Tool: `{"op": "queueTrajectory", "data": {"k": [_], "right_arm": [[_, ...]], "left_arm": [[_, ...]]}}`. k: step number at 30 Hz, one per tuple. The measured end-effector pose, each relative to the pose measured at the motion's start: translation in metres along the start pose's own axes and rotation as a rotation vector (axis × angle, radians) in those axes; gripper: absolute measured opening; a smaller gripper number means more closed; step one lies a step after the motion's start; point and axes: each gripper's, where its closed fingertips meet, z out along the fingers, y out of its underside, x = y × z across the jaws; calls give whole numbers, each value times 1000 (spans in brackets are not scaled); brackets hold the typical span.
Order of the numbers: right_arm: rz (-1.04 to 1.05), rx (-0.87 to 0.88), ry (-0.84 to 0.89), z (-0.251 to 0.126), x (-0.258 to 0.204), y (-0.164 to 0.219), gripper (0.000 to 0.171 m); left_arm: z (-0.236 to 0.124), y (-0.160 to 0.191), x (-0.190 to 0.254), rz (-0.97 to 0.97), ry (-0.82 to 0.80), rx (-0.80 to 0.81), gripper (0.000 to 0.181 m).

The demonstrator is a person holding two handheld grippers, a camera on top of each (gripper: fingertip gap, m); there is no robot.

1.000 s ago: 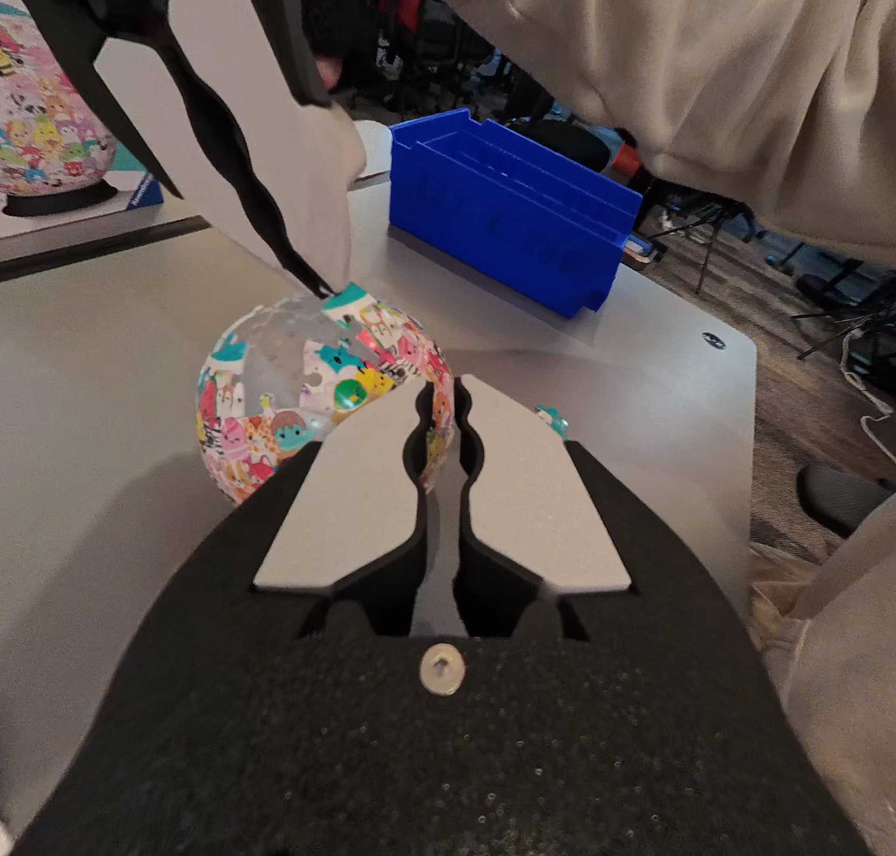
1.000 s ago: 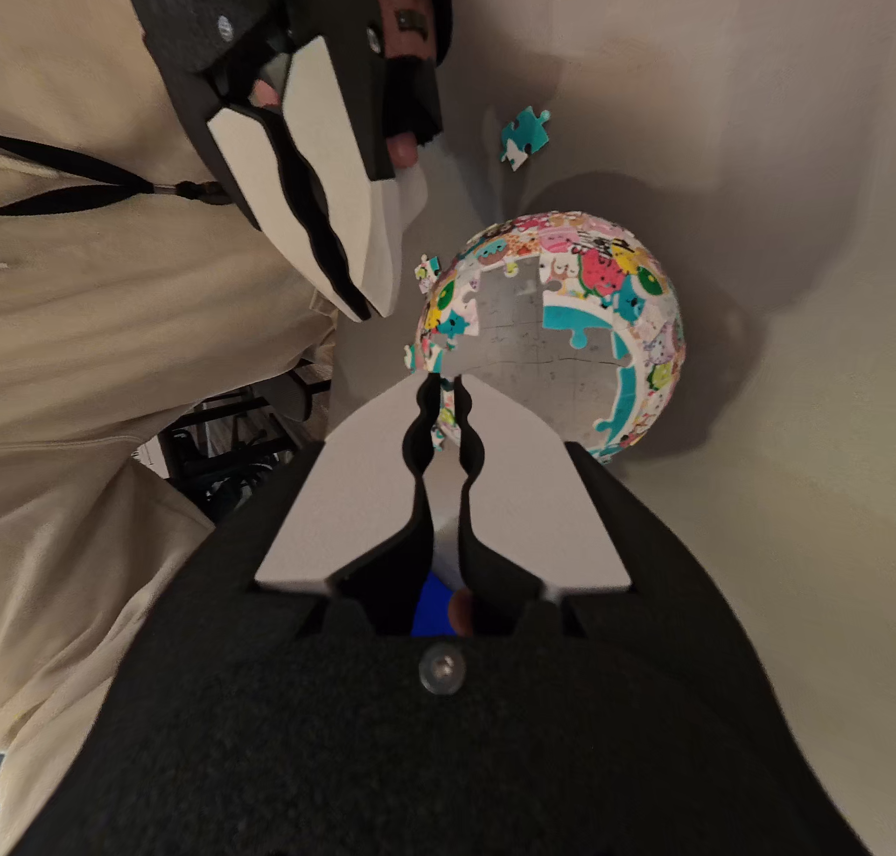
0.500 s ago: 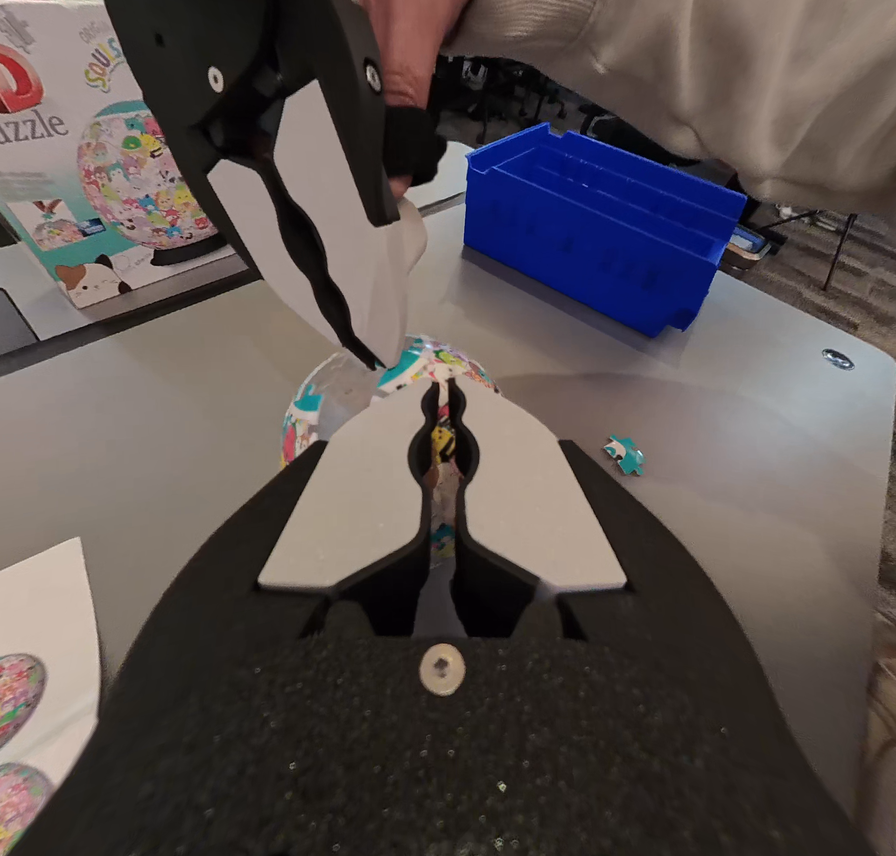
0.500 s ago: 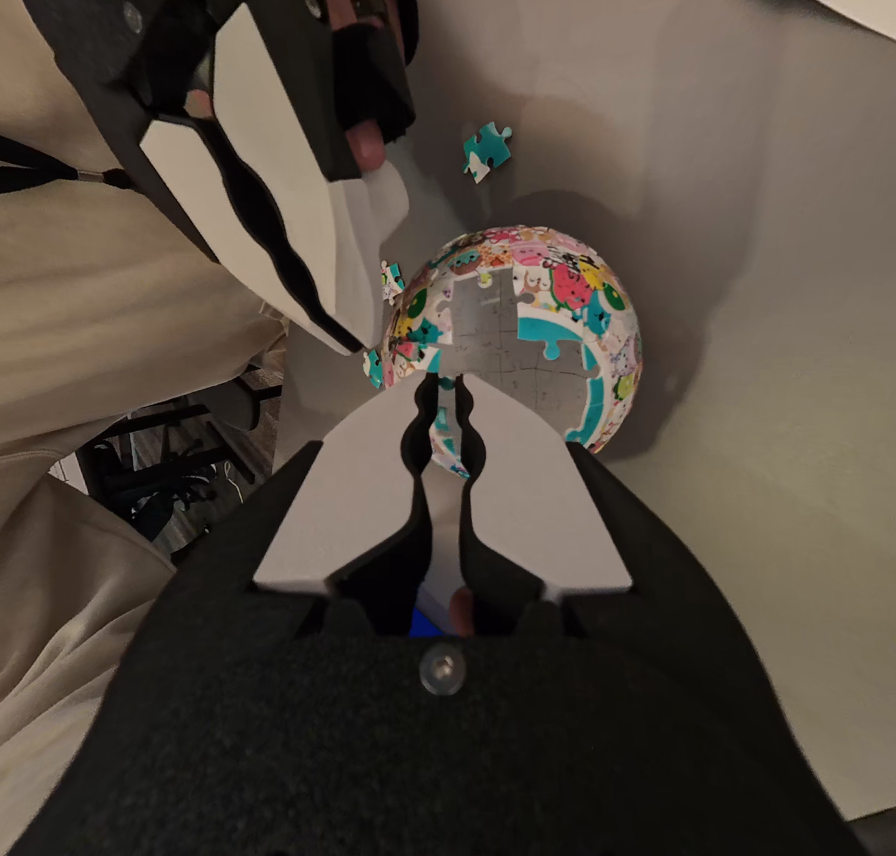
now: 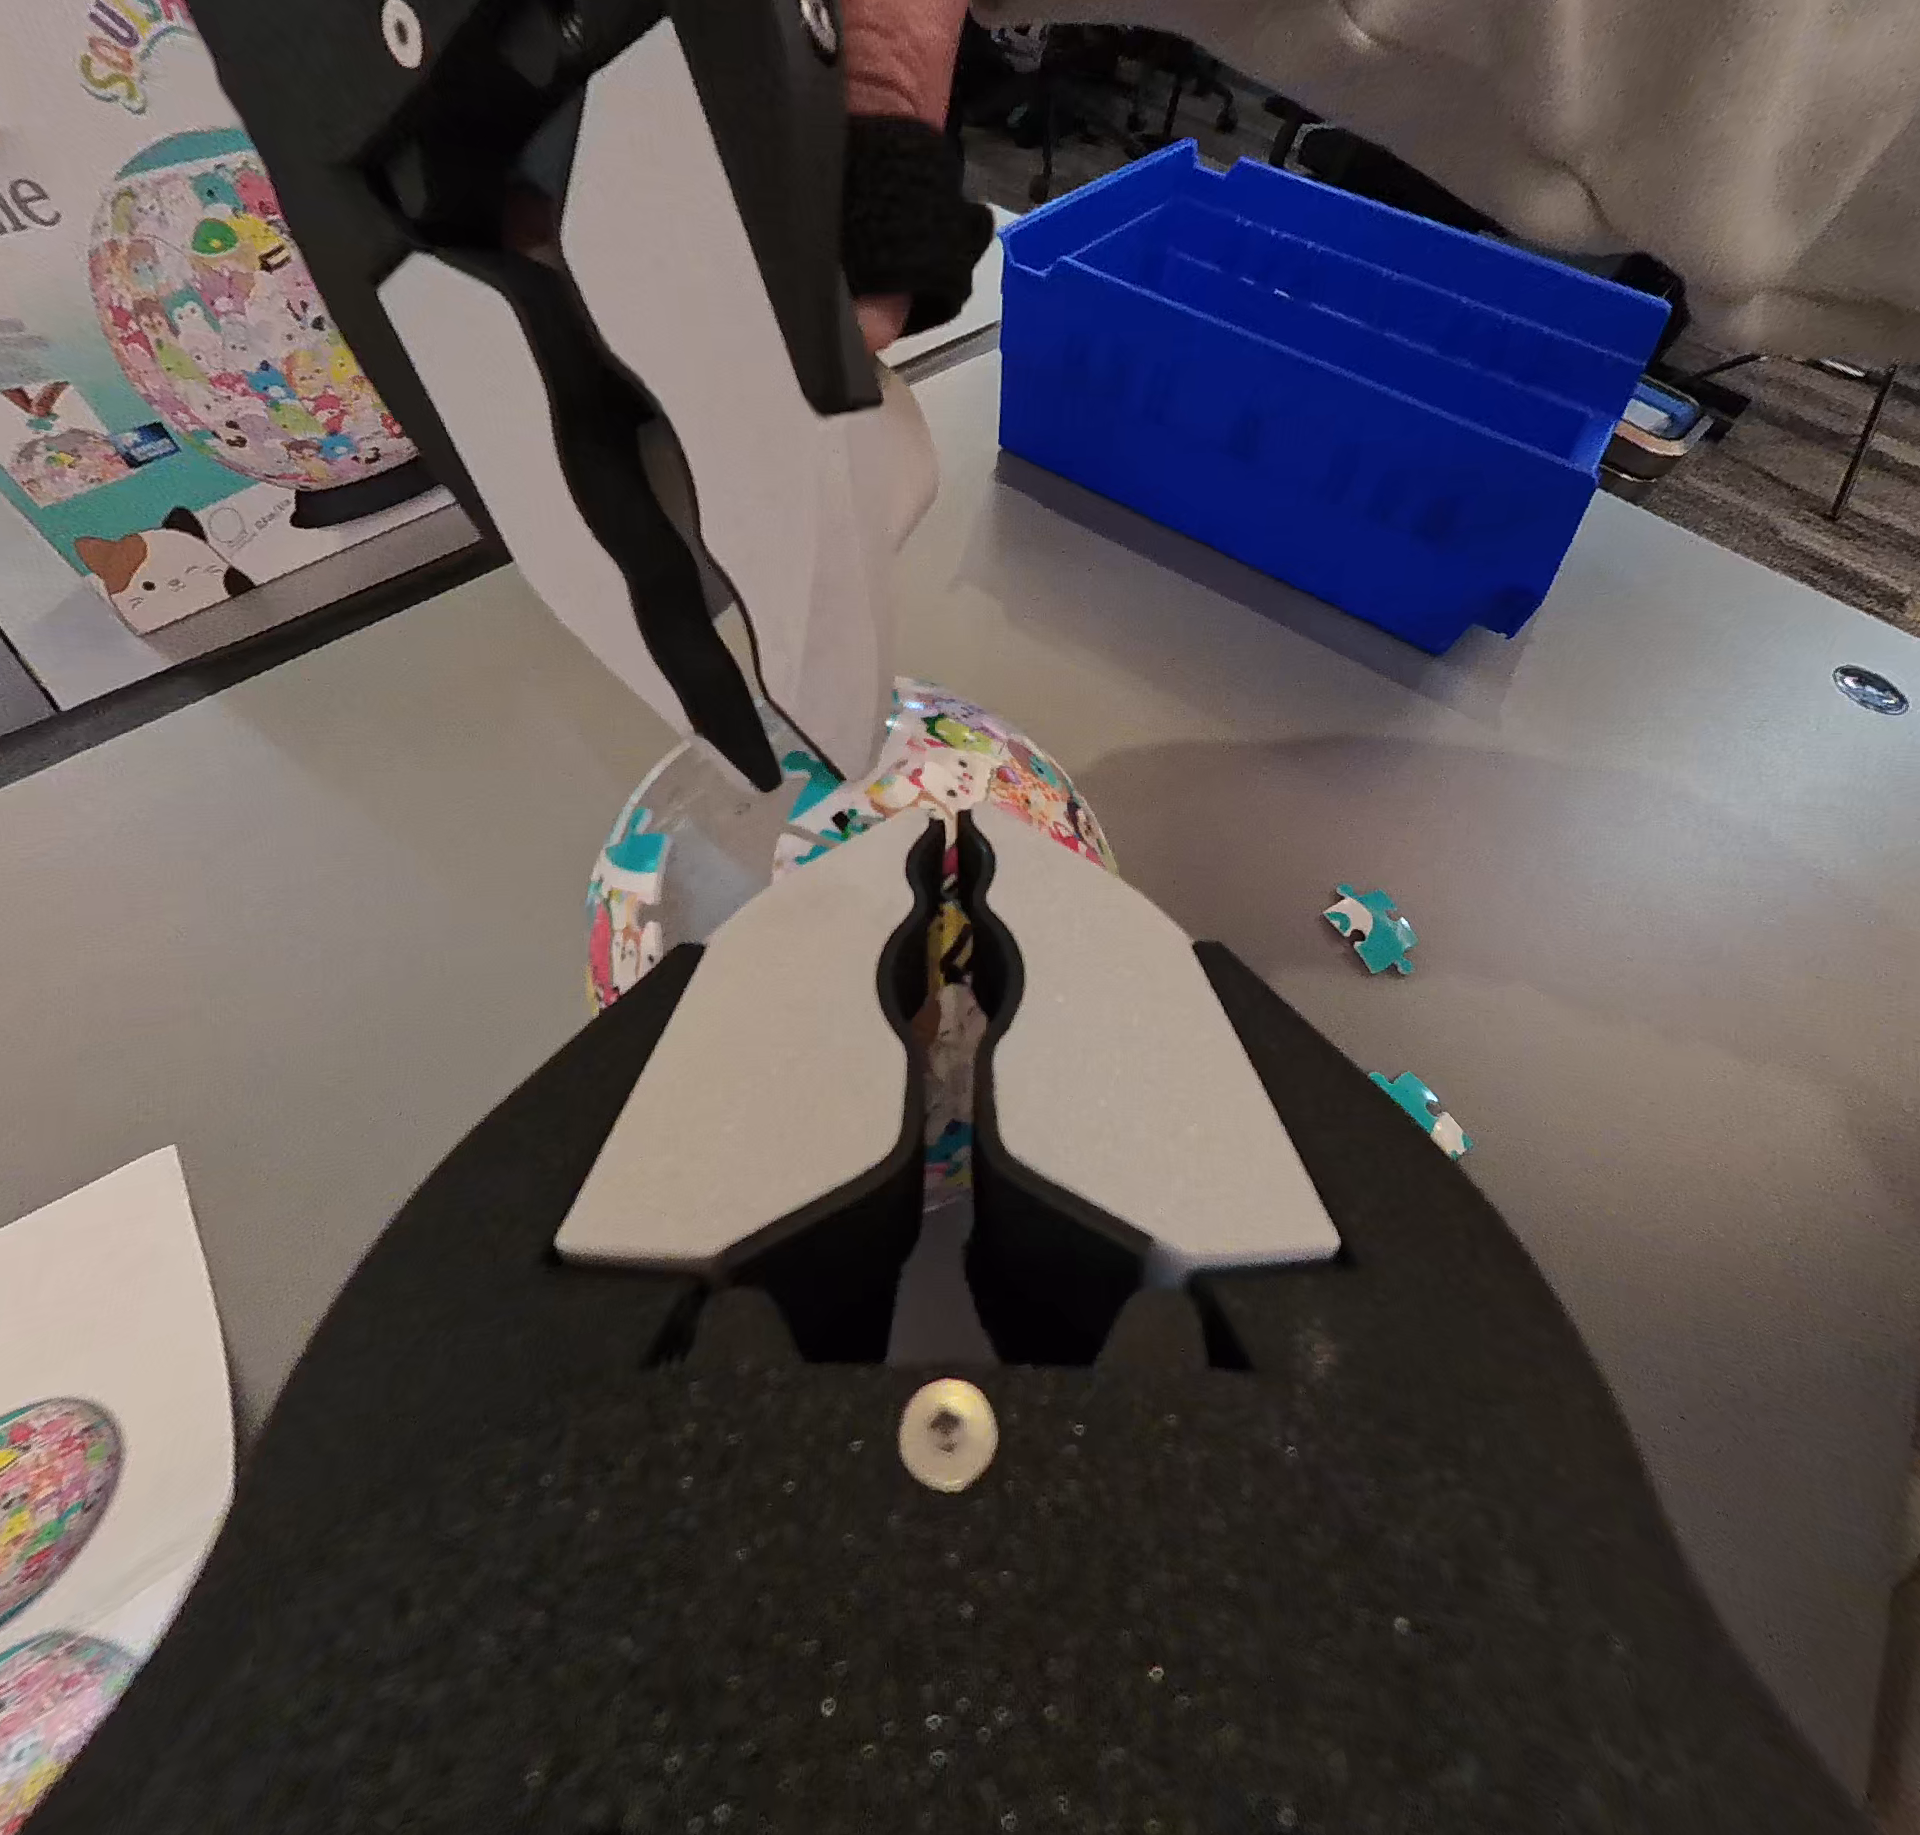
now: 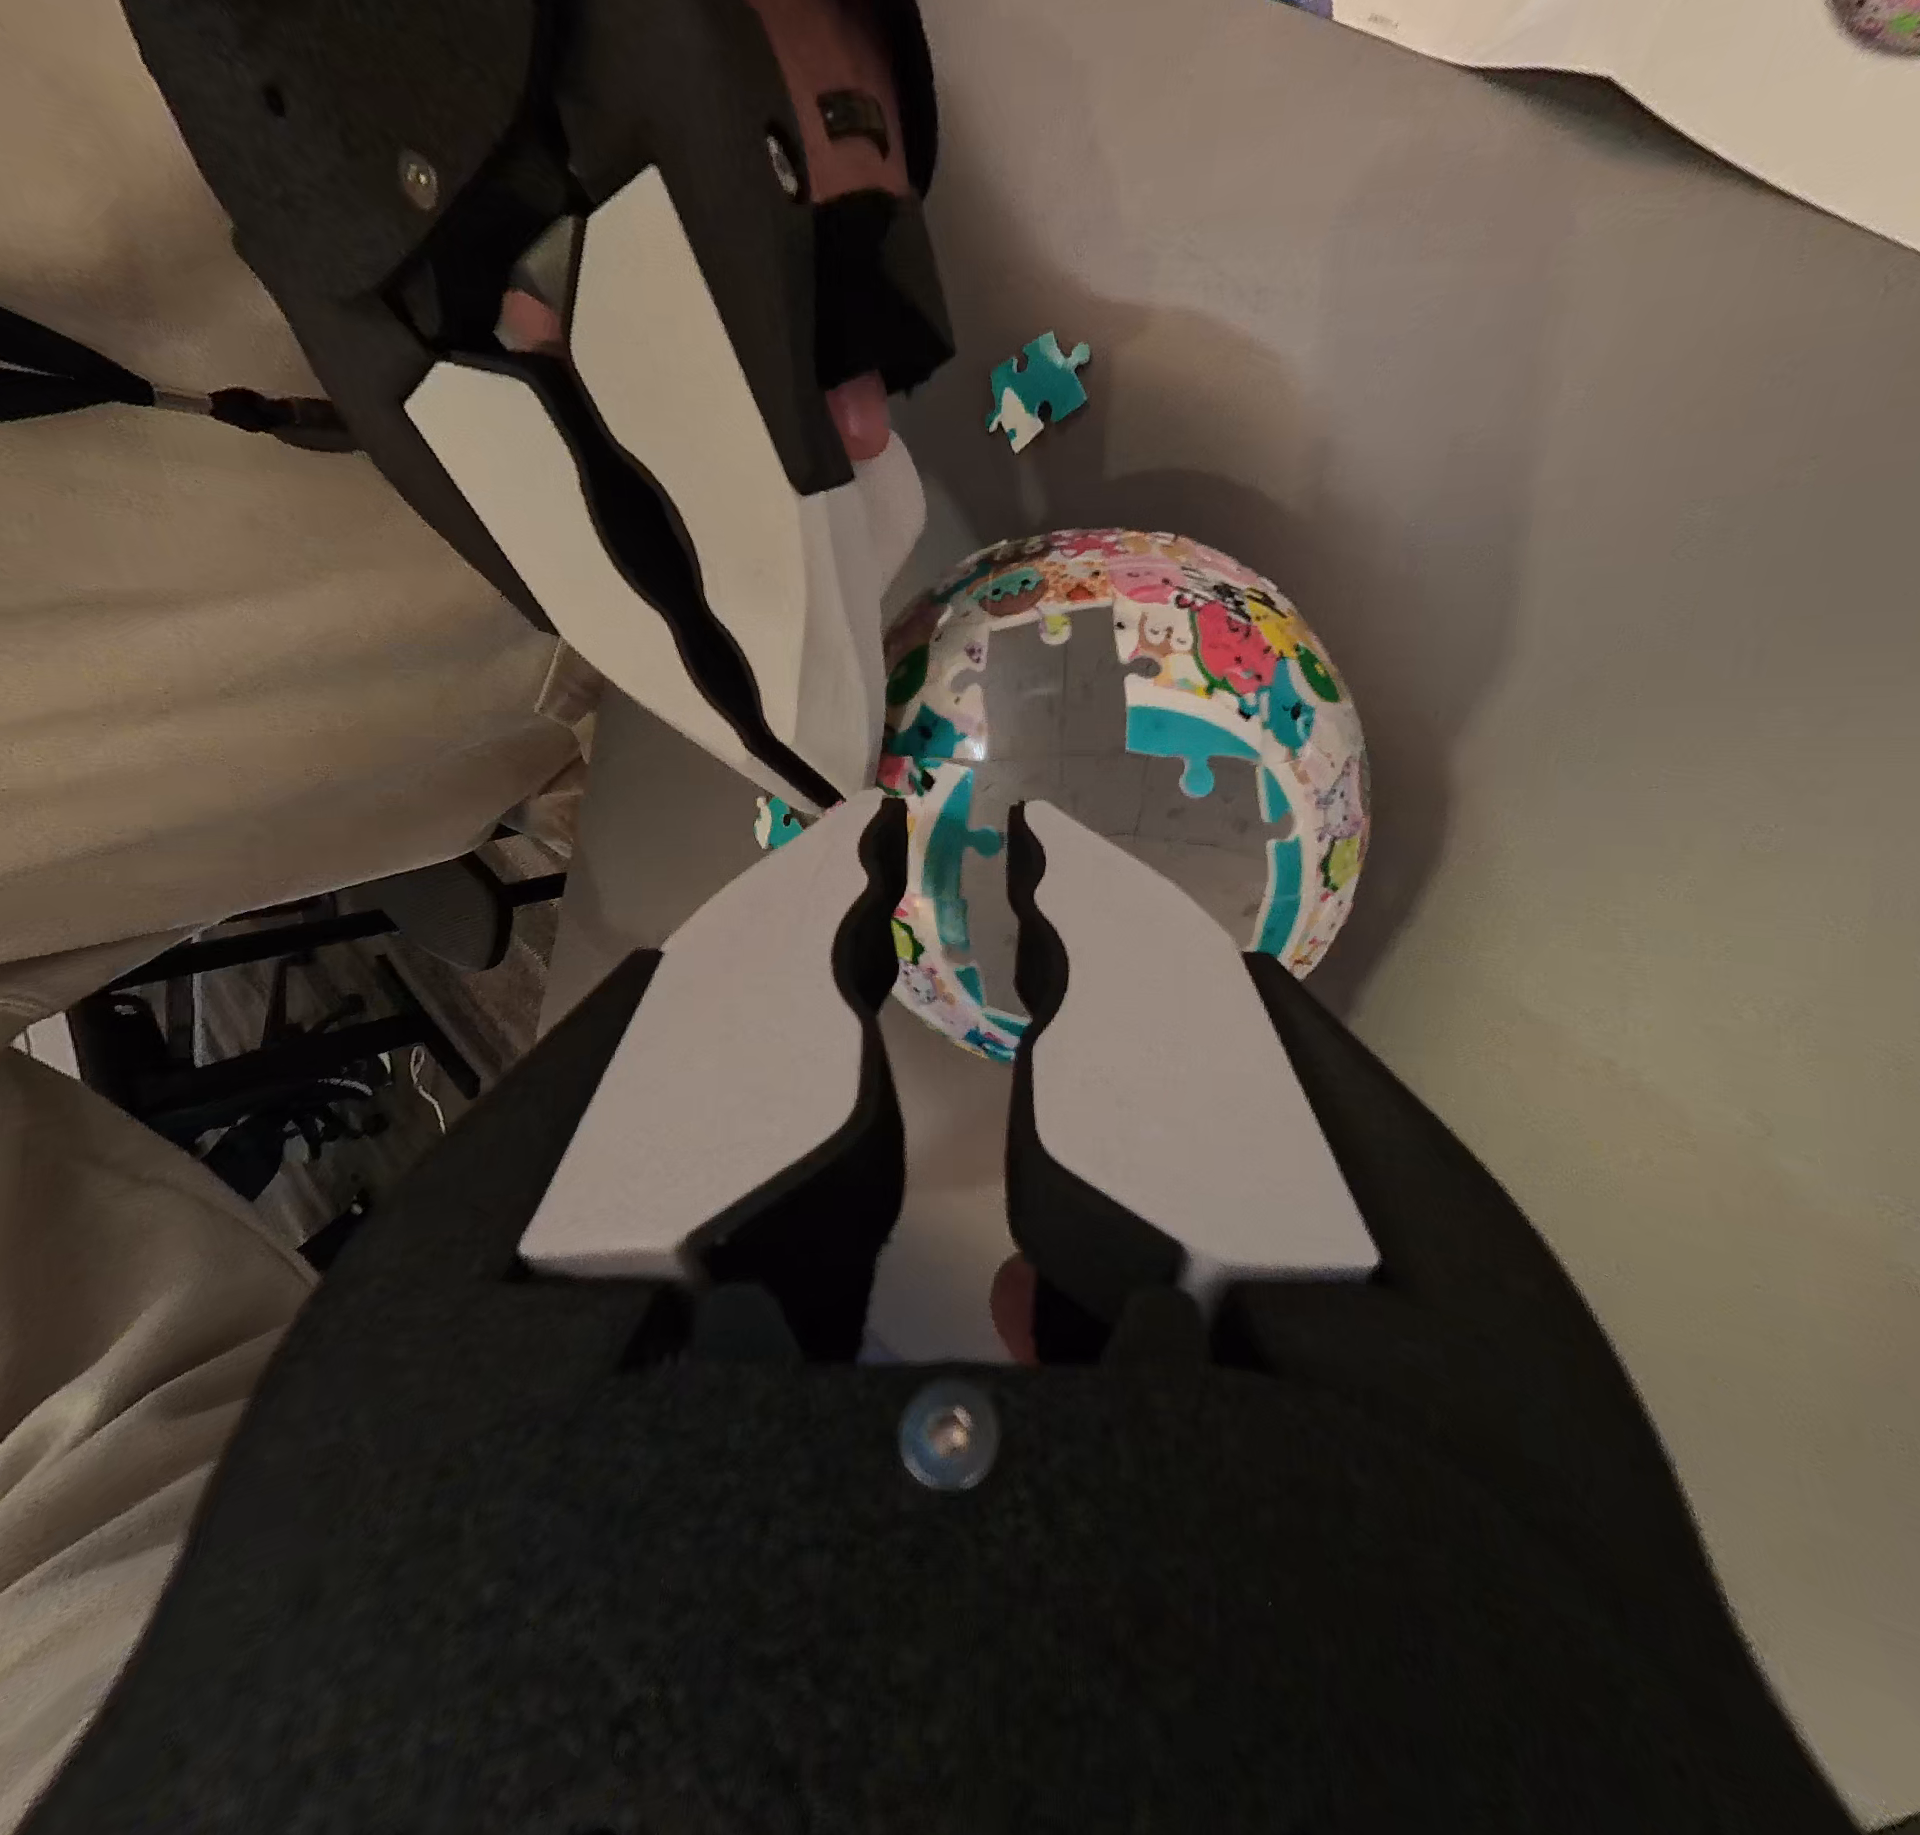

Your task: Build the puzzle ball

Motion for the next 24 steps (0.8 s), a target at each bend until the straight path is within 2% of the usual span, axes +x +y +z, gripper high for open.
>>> {"op": "queueTrajectory", "data": {"k": [5,12,24], "right_arm": [[-7,36,38,-7,3,4,23],[4,12,-34,4,-7,12,26],[12,27,-73,0,-12,14,26]], "left_arm": [[-2,-3,2,6,1,11,2],[6,-7,-1,-2,-7,-9,2],[5,-12,-10,-1,-32,-9,0]]}}
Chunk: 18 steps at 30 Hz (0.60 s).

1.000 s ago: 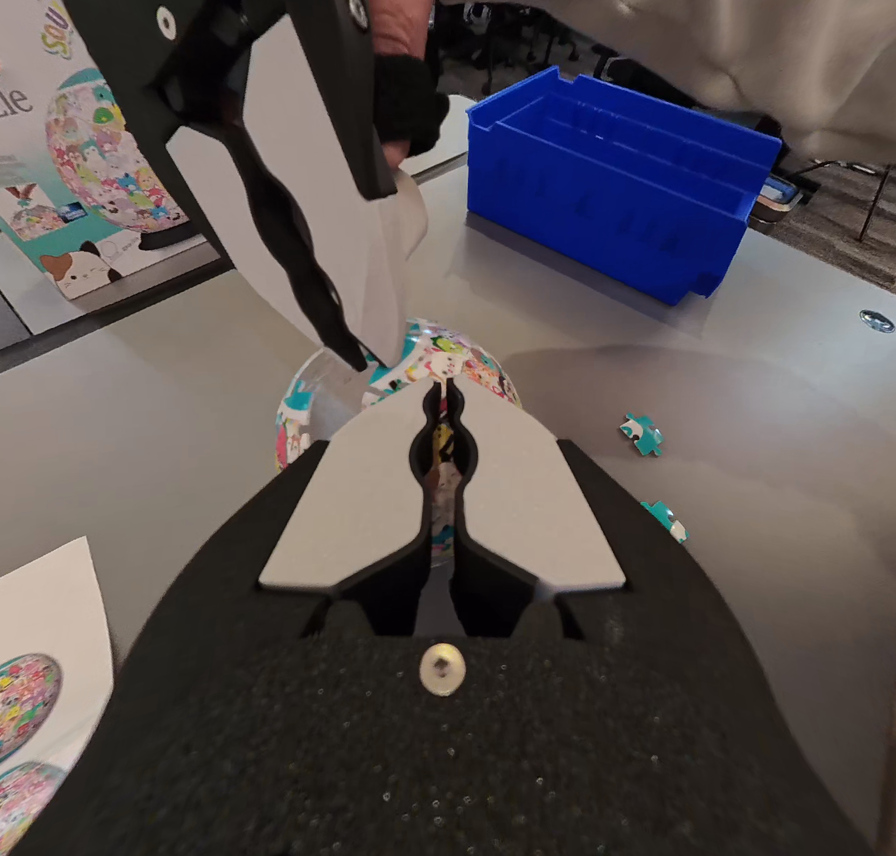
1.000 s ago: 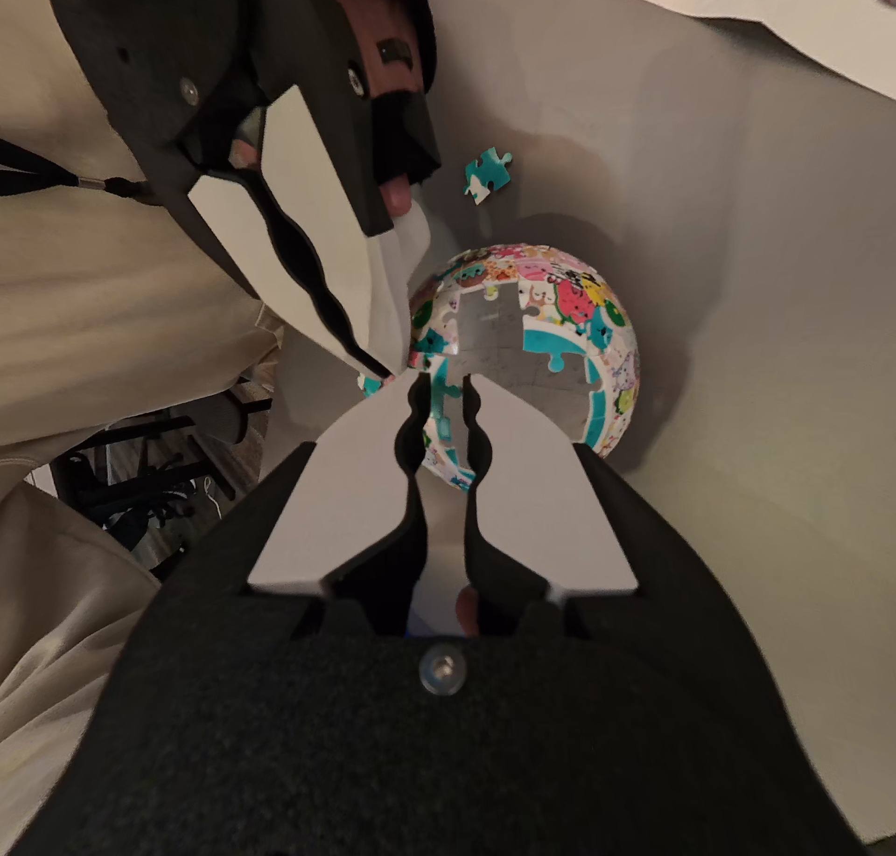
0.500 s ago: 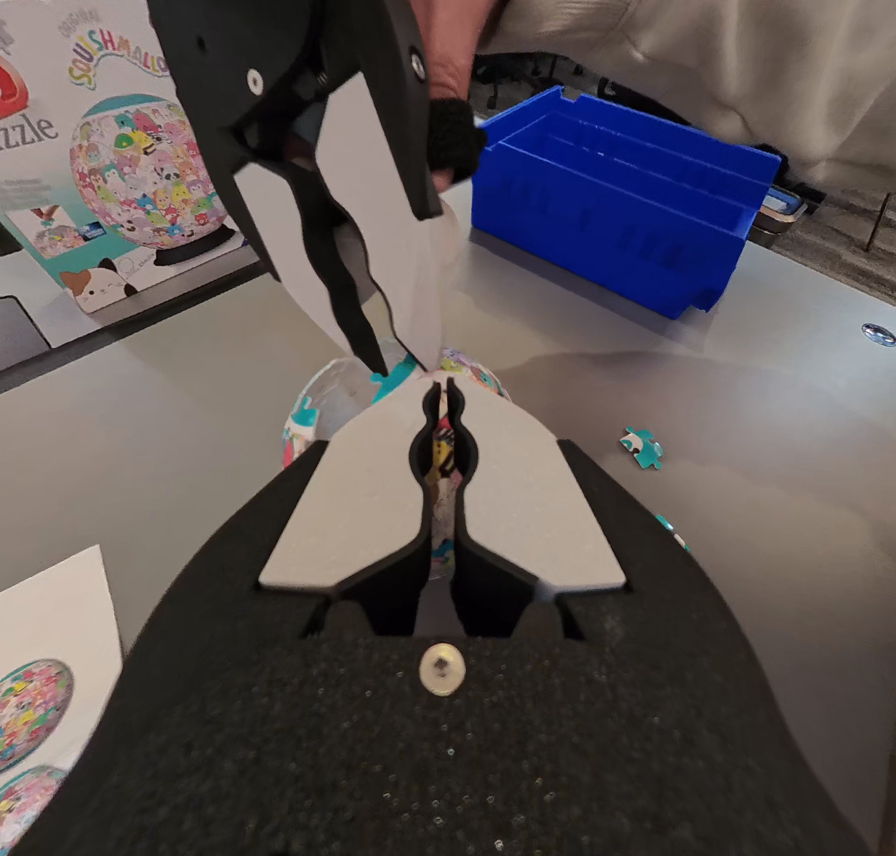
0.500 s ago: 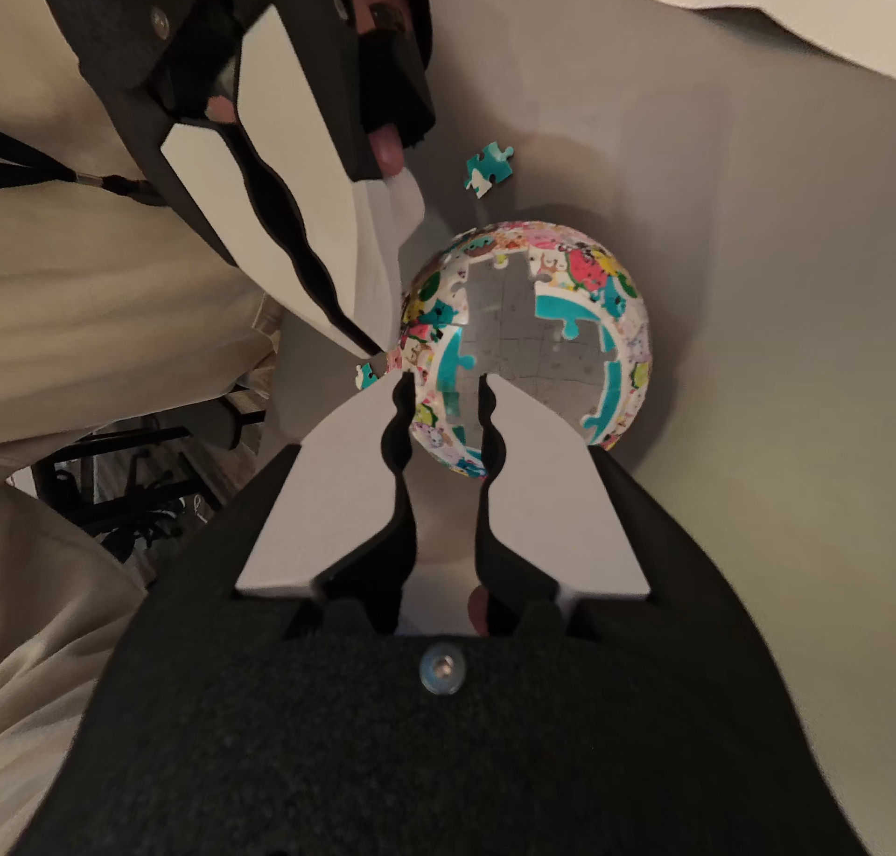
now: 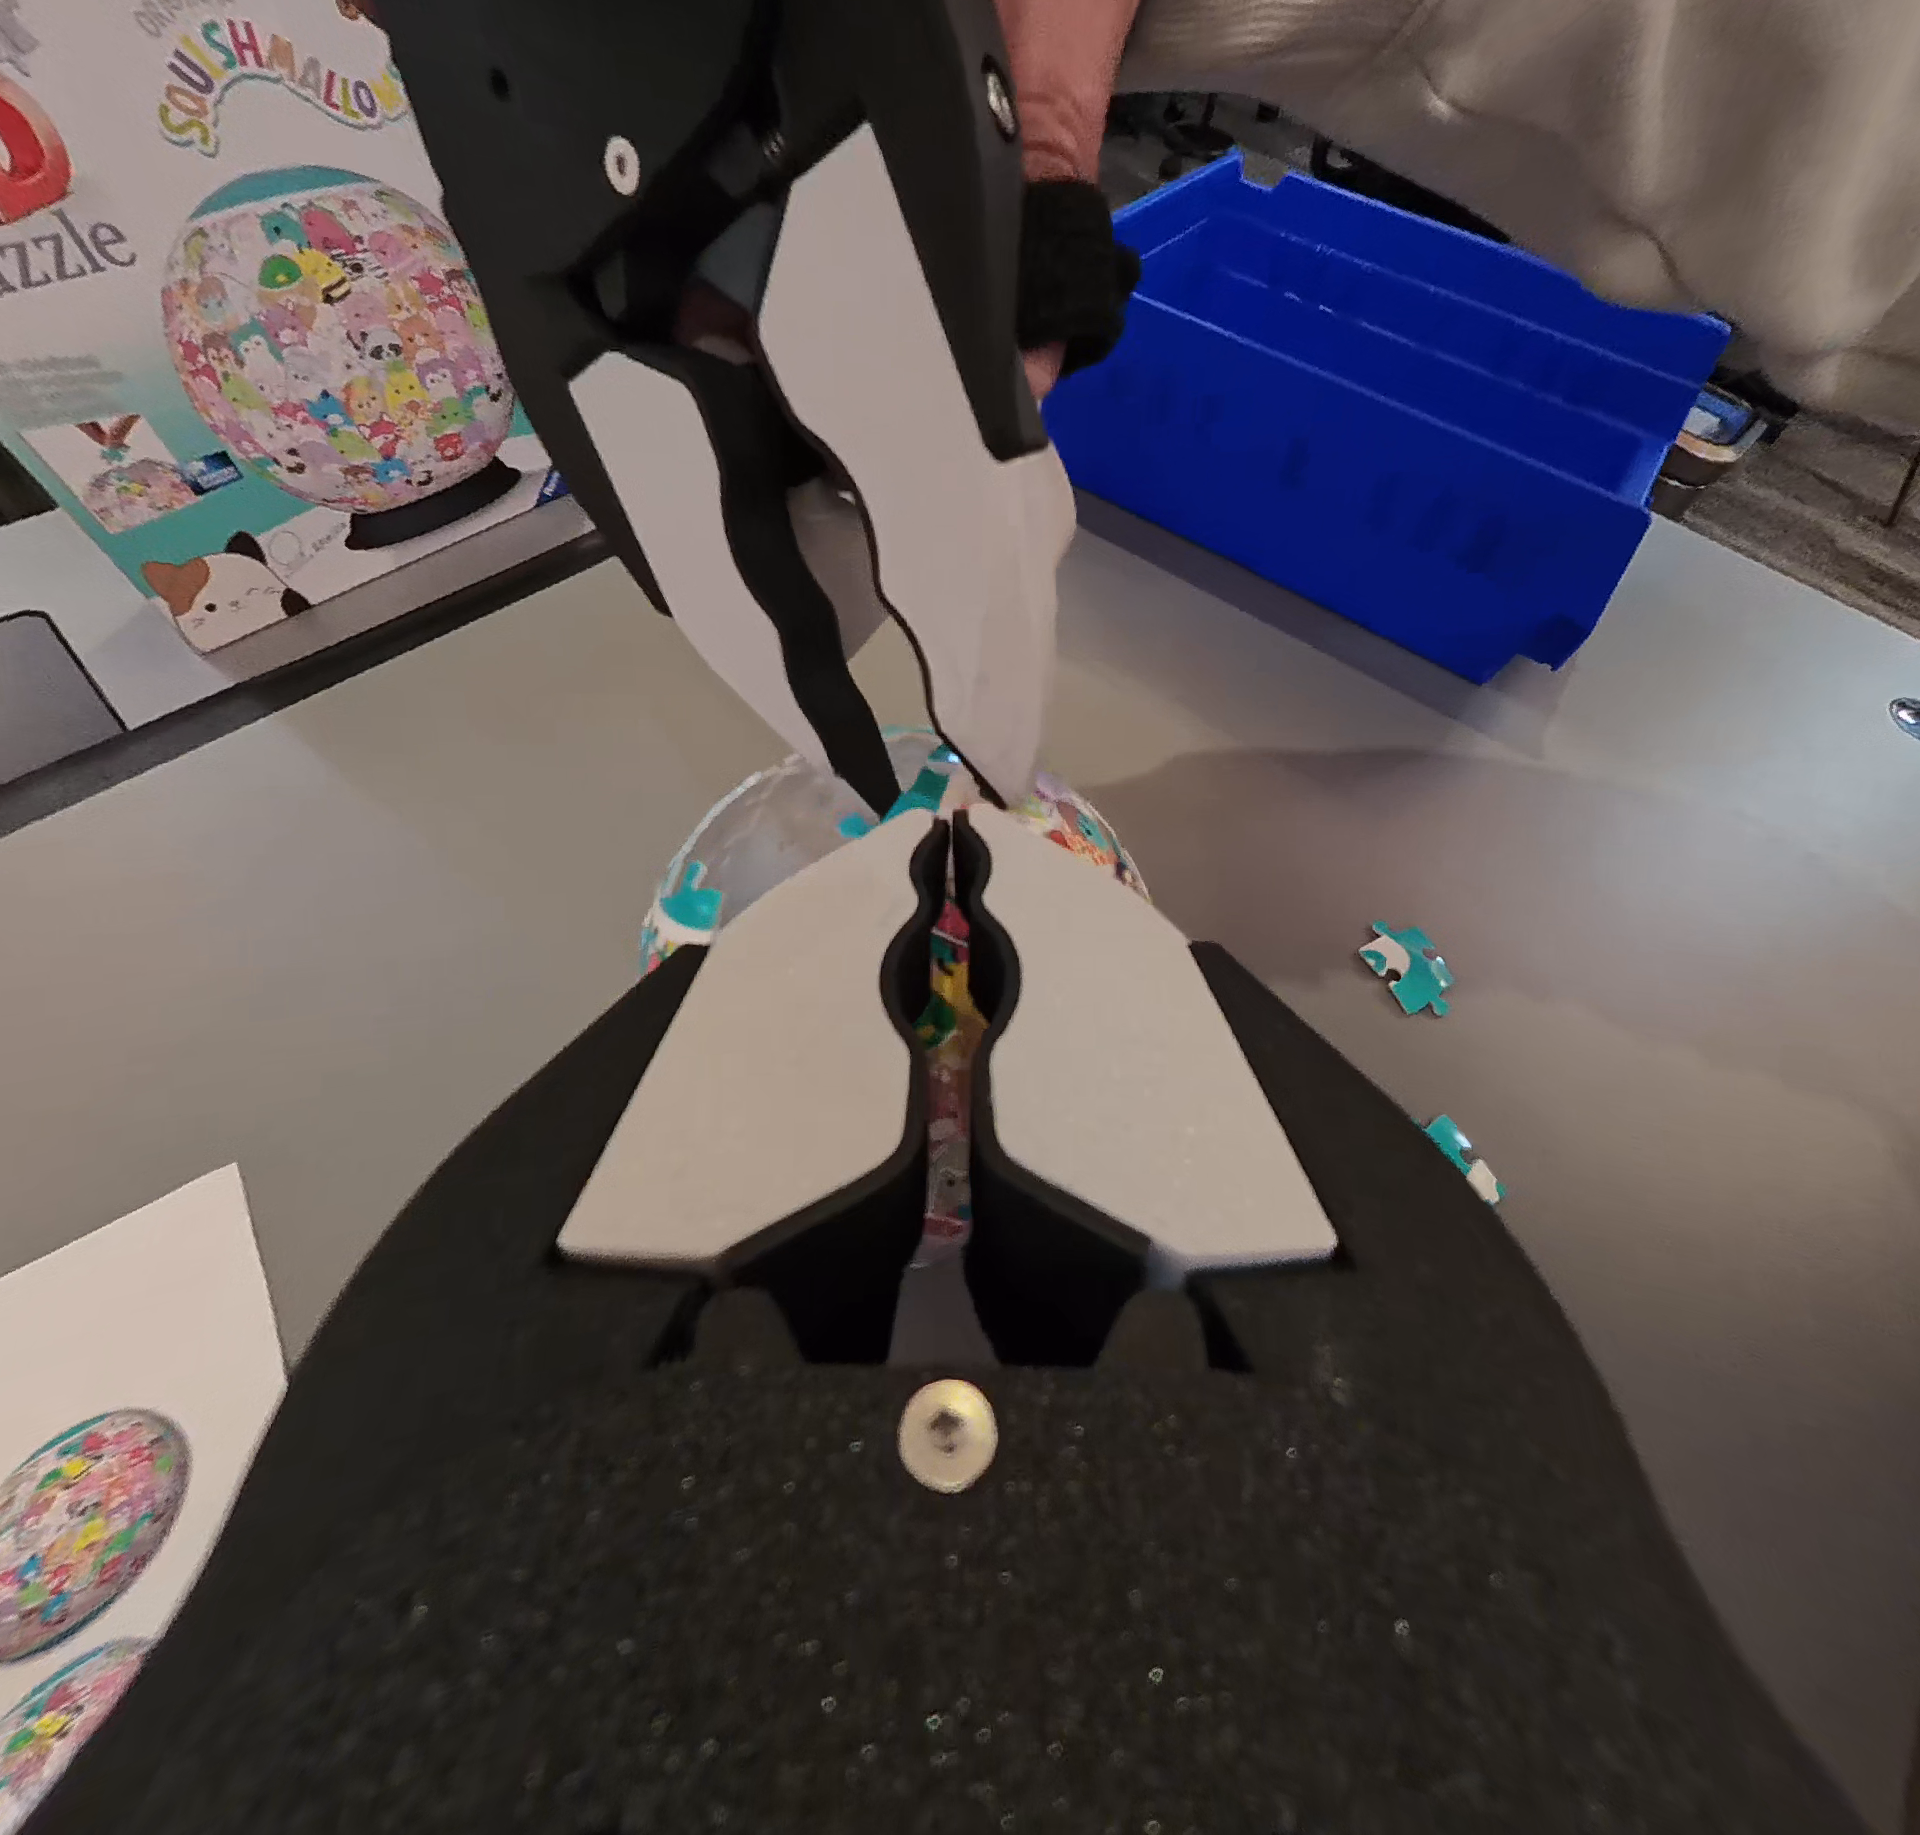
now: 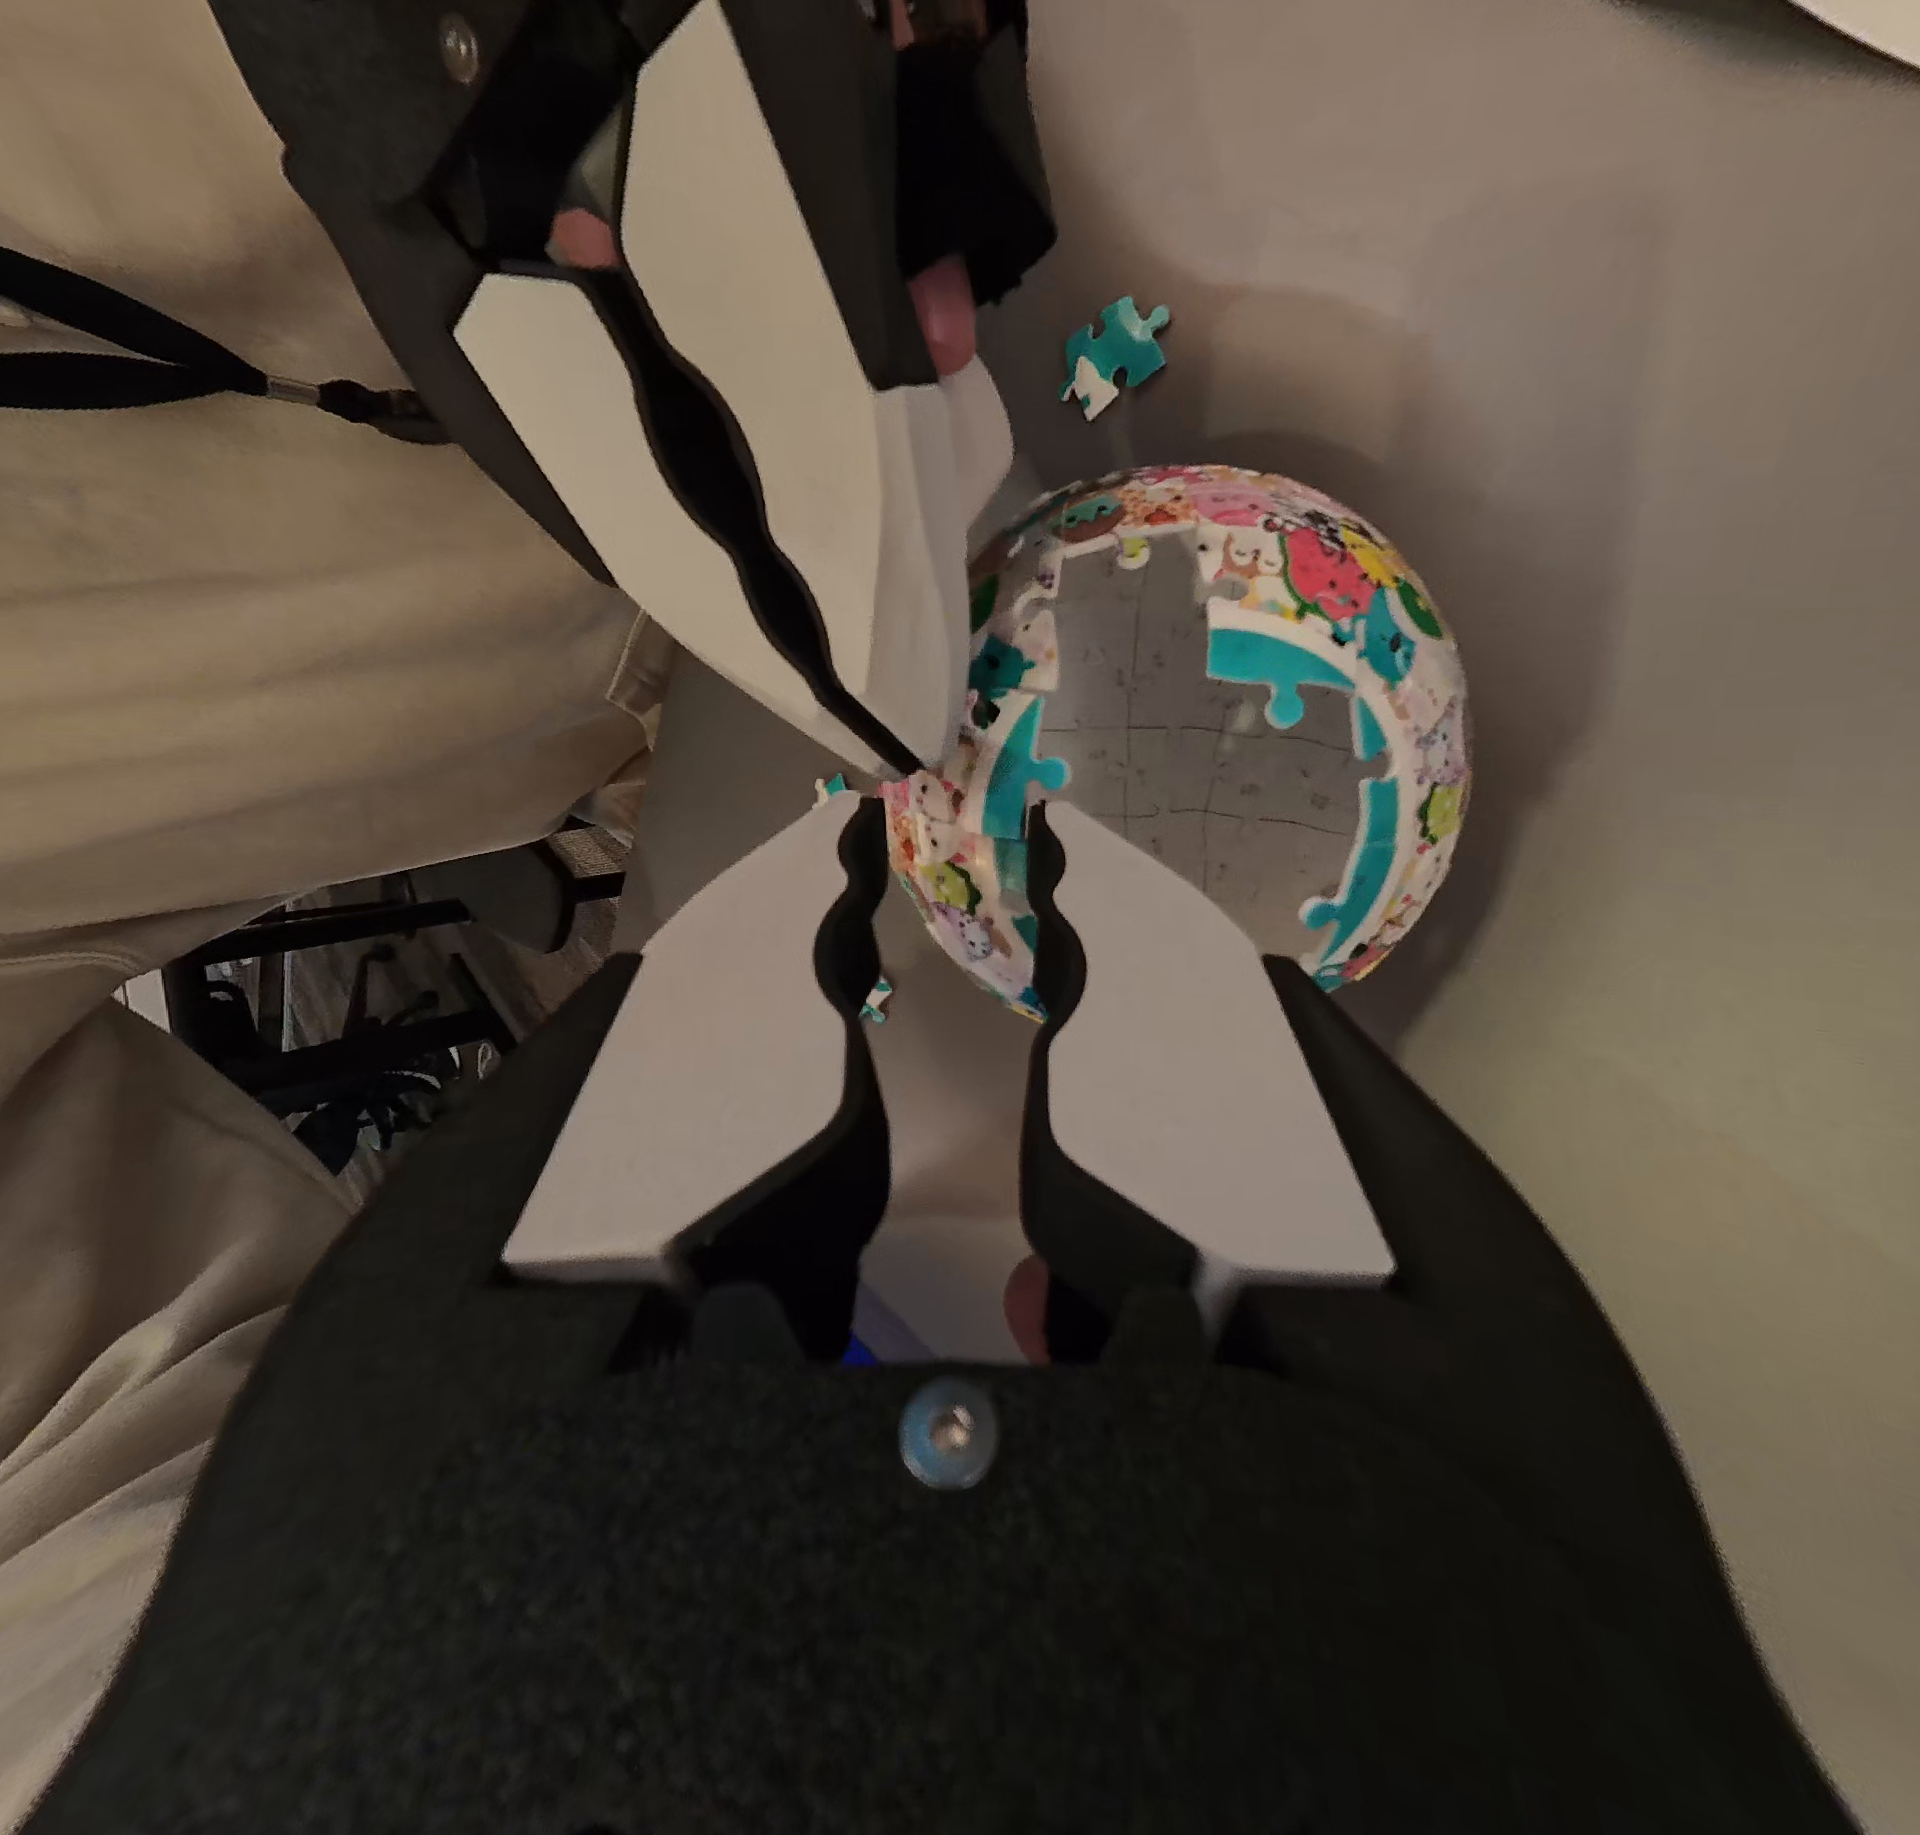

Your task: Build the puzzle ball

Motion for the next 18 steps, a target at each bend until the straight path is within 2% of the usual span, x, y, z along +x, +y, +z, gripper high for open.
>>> {"op": "queueTrajectory", "data": {"k": [5,18], "right_arm": [[-22,4,38,-3,4,0,25],[-24,9,27,1,2,5,25]], "left_arm": [[5,4,-4,10,-16,-48,0],[6,2,-2,39,-25,-43,0]]}}
